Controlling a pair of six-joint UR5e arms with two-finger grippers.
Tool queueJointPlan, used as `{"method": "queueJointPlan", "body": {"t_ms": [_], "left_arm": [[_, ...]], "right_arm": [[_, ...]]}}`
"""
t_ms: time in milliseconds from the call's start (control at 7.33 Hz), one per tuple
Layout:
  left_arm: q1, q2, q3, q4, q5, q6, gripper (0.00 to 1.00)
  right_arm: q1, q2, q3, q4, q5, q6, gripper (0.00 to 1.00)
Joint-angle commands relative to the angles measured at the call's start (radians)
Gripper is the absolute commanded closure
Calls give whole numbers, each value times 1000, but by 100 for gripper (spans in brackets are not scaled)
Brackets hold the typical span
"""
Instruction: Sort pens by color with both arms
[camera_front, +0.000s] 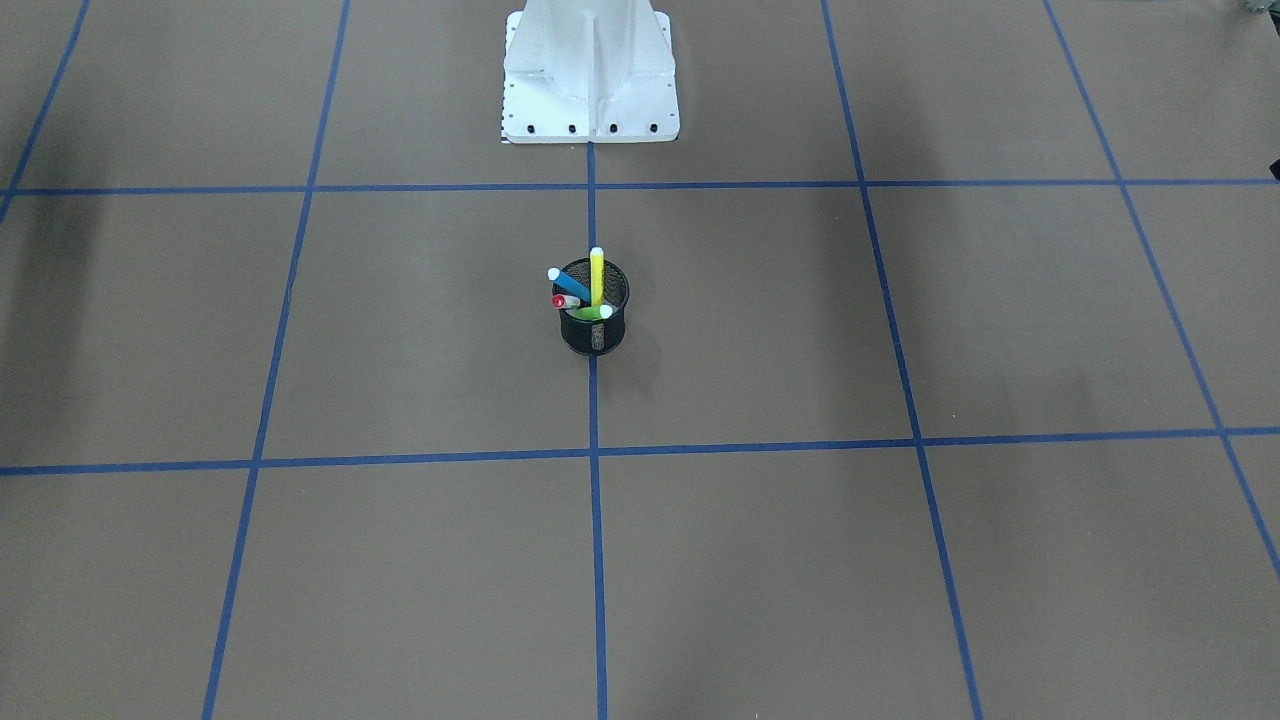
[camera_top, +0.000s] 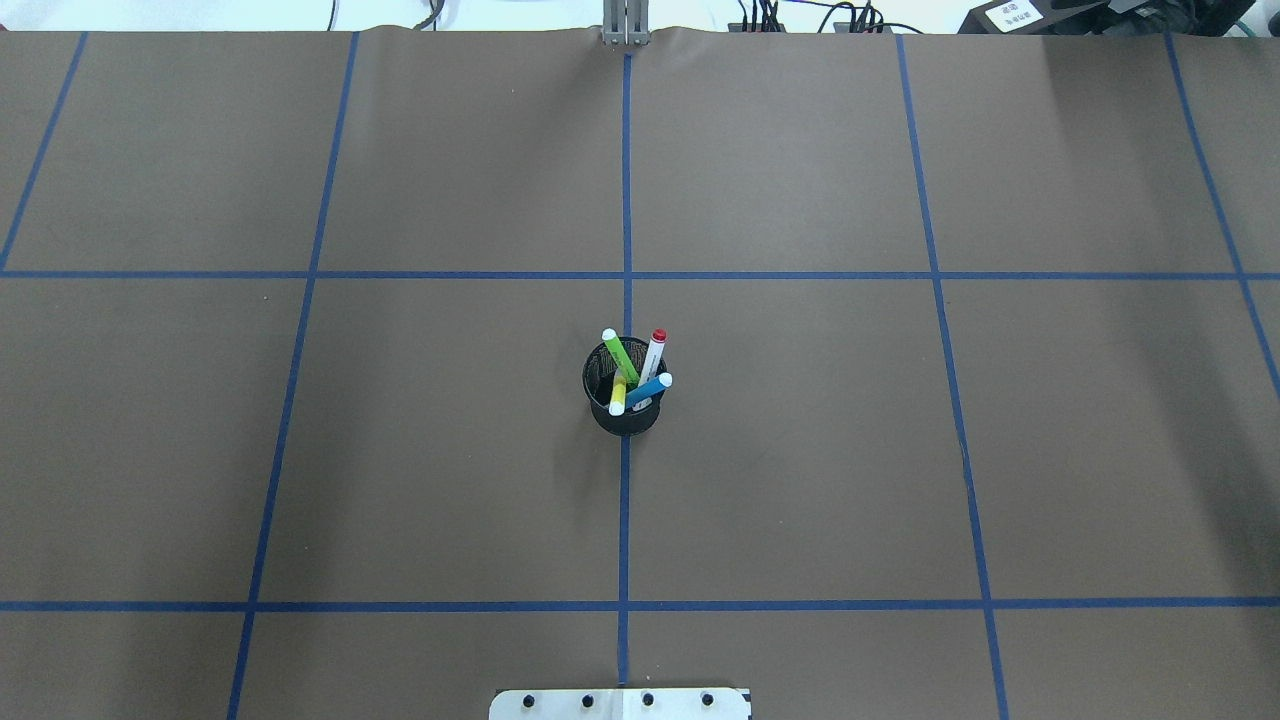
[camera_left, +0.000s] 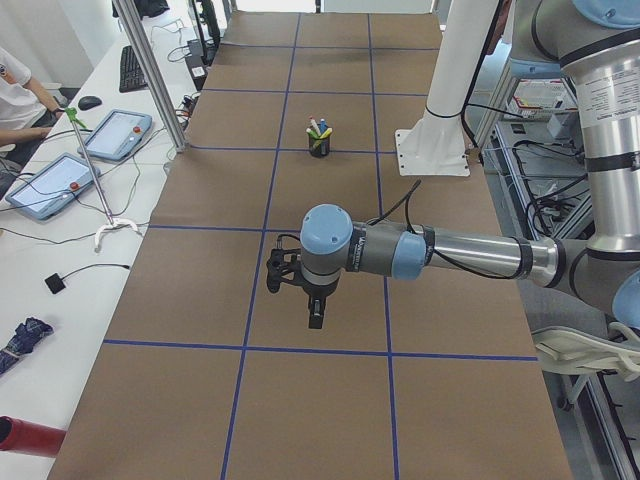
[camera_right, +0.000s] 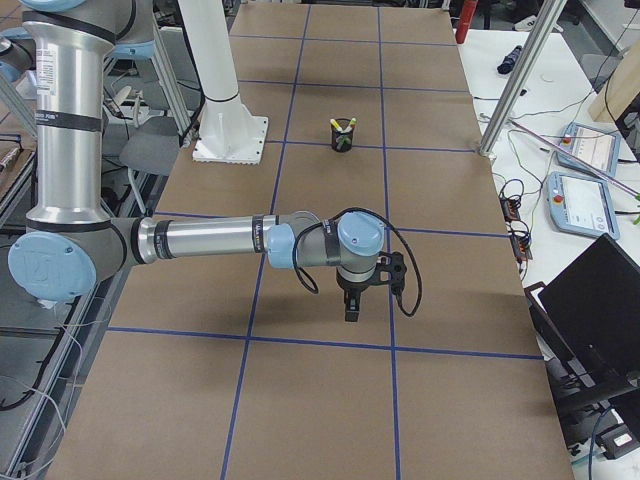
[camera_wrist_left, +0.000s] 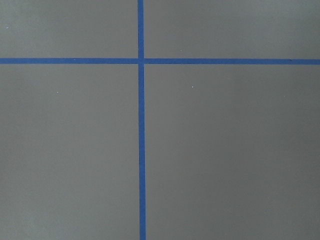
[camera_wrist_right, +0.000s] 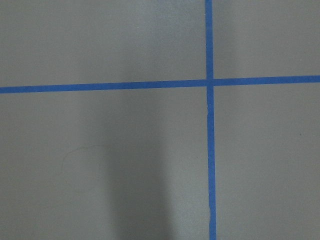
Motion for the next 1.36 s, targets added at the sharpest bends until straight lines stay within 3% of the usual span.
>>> {"method": "queueJointPlan", "body": {"t_ms": [0,546,955,1228], "left_arm": [[0,3,1,-6,-2,4,1],[2,0,20,-6,-3,-5,0],[3,-10,25,-6,-3,-8,0],[3,-10,36,-6,-2,-5,0]], "right_arm": [[-1,-1,4,10,31,3,1],[-41,-15,19,102,74,37,1],[-167,26,137,134,77,293,1],[-292,74,157,281,63,566,1]]}}
